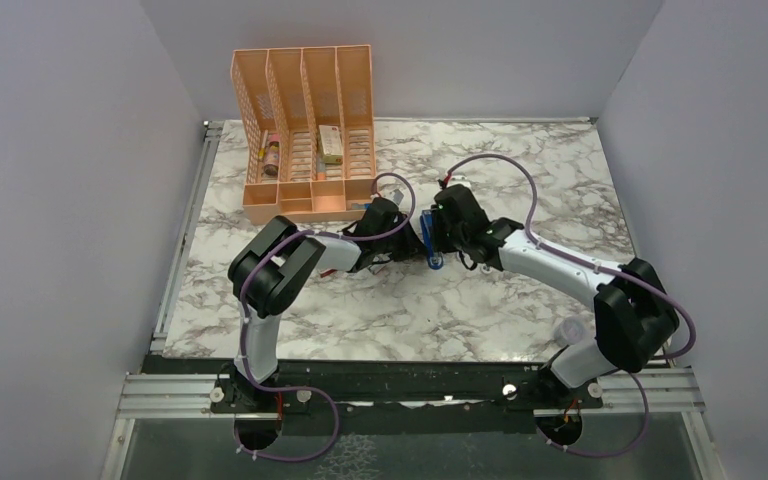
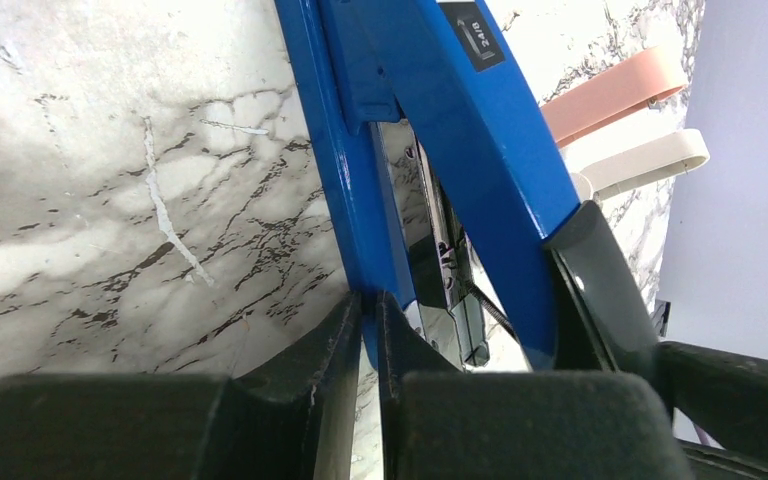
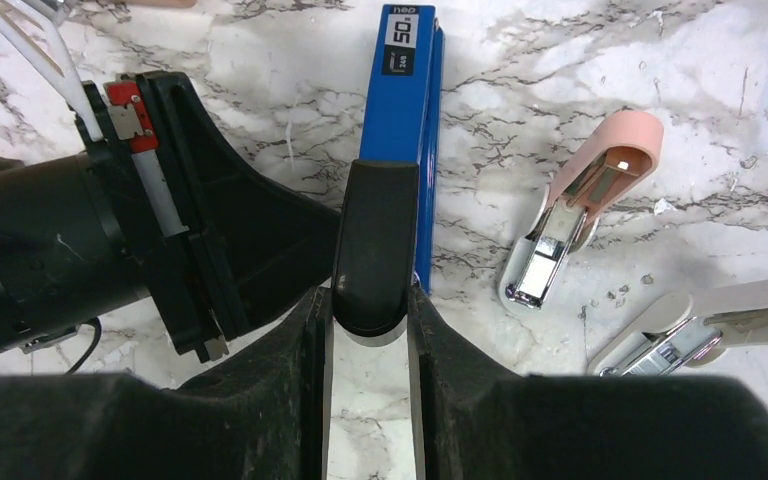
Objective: Load the staples into the stapler
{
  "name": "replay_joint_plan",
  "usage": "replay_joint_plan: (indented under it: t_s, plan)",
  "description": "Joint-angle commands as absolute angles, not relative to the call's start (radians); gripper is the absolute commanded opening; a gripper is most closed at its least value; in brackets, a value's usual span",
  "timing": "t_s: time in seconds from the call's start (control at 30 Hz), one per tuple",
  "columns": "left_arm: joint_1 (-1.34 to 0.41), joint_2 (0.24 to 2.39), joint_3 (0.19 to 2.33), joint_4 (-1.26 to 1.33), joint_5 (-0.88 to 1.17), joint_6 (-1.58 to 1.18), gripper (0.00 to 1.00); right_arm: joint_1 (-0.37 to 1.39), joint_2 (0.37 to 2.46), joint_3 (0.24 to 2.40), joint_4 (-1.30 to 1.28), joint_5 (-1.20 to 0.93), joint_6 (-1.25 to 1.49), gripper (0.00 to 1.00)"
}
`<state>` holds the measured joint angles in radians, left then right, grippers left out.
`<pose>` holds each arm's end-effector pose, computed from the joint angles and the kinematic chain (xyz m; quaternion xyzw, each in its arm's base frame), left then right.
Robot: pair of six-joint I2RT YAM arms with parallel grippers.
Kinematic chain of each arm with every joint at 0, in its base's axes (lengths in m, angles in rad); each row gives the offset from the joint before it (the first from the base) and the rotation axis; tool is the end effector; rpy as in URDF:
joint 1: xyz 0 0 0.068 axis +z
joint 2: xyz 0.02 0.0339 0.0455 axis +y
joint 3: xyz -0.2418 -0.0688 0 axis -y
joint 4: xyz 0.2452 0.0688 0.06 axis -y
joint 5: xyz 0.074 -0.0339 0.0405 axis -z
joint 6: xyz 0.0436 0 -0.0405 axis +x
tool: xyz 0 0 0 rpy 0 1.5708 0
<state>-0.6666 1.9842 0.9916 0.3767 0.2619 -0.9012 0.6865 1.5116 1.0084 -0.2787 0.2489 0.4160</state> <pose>0.3044 -0.2538 0.0953 -0.0435 0.8815 -0.4038 0.2407 0.2635 0.2021 0.2073 -0.0763 0.9141 0.1021 0.3849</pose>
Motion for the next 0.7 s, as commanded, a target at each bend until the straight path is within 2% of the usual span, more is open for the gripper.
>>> replay_joint_plan:
  t_s: [0.0, 0.67]
  plan:
    - [-0.657, 2.036, 0.959, 0.255, 0.231, -0.865, 0.15, 0.704, 1.530, 0.993, -0.250, 0.253, 0.456, 0.25]
    - [-0.649, 1.896, 0.931, 0.220, 0.167, -0.825, 0.18, 0.711, 1.755, 1.082, -0.394, 0.304, 0.563, 0.26]
